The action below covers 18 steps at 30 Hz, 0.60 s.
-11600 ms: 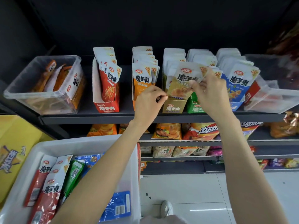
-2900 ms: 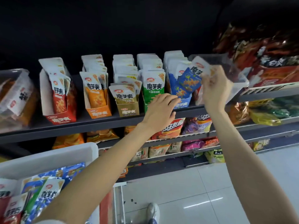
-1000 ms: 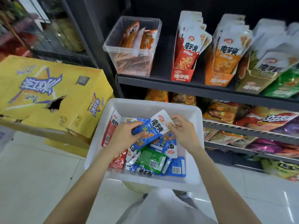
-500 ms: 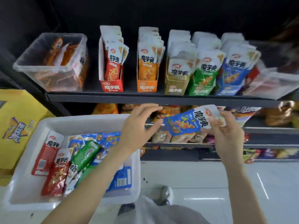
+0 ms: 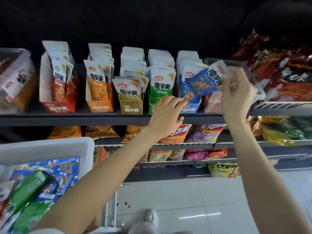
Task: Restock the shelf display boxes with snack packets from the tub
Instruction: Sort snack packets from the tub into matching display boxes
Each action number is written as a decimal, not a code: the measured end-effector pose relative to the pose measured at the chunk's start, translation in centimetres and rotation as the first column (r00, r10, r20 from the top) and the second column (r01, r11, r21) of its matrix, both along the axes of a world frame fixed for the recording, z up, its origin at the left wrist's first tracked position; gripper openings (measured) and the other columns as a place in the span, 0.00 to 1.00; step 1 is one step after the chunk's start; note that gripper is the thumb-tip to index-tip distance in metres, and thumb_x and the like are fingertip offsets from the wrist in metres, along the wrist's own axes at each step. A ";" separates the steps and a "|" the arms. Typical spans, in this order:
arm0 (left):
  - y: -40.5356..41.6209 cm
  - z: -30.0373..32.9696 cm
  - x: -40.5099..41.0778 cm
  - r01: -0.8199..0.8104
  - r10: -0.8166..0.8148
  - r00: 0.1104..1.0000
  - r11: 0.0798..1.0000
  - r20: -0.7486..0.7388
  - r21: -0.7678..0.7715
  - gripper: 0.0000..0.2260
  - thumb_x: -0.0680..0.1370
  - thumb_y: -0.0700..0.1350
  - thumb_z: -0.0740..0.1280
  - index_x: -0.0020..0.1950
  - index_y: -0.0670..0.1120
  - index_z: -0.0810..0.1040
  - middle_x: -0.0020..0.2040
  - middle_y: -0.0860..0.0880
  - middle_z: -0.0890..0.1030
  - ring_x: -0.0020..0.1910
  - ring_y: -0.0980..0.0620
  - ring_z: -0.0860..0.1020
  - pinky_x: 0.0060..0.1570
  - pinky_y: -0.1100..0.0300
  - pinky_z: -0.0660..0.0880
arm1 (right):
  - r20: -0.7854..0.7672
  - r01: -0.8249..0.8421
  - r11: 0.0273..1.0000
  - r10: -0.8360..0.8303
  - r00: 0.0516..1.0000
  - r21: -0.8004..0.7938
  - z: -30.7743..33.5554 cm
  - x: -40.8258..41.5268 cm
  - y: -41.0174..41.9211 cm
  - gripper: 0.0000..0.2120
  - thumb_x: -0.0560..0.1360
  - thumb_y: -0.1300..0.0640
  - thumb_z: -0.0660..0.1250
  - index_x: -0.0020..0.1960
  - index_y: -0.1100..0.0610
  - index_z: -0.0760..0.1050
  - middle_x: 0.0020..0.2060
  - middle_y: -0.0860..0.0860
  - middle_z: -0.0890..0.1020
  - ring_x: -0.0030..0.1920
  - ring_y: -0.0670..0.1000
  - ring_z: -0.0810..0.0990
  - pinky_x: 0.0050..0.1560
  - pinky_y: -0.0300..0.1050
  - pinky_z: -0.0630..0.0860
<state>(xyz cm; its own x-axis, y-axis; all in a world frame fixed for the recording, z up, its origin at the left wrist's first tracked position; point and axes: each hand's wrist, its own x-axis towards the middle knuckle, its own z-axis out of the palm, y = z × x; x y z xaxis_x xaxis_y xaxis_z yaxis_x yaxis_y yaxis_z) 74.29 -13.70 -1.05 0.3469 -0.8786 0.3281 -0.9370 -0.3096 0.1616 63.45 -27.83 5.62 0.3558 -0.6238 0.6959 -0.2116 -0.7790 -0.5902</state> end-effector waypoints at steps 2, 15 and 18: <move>-0.5 -0.3 0.2 -0.007 0.006 1.000 1.000 0.022 0.027 0.23 0.78 0.48 0.64 0.72 0.45 0.67 0.70 0.49 0.70 0.68 0.46 0.66 0.67 0.51 0.60 | -0.154 -0.032 0.991 0.012 0.988 -0.128 0.0 1.4 -1.2 0.08 0.77 0.60 0.63 0.54 0.59 0.78 0.38 0.54 0.83 0.37 0.53 0.81 0.39 0.45 0.73; -0.2 -0.4 1.2 0.044 -0.045 0.999 0.998 0.019 0.054 0.22 0.78 0.47 0.62 0.72 0.47 0.67 0.70 0.51 0.69 0.69 0.48 0.64 0.67 0.50 0.61 | -0.385 0.150 0.928 -0.284 0.878 -0.341 -1.7 2.9 -1.3 0.17 0.72 0.62 0.67 0.61 0.60 0.75 0.55 0.59 0.75 0.54 0.59 0.72 0.48 0.48 0.72; 1.2 -0.1 1.0 0.058 -0.067 0.997 0.985 -0.050 -0.165 0.17 0.78 0.48 0.63 0.66 0.47 0.74 0.62 0.50 0.77 0.64 0.48 0.70 0.63 0.52 0.65 | -0.159 0.092 0.968 -0.132 0.978 -0.236 -2.6 0.7 2.0 0.13 0.75 0.61 0.64 0.59 0.59 0.76 0.53 0.57 0.77 0.54 0.55 0.72 0.51 0.38 0.67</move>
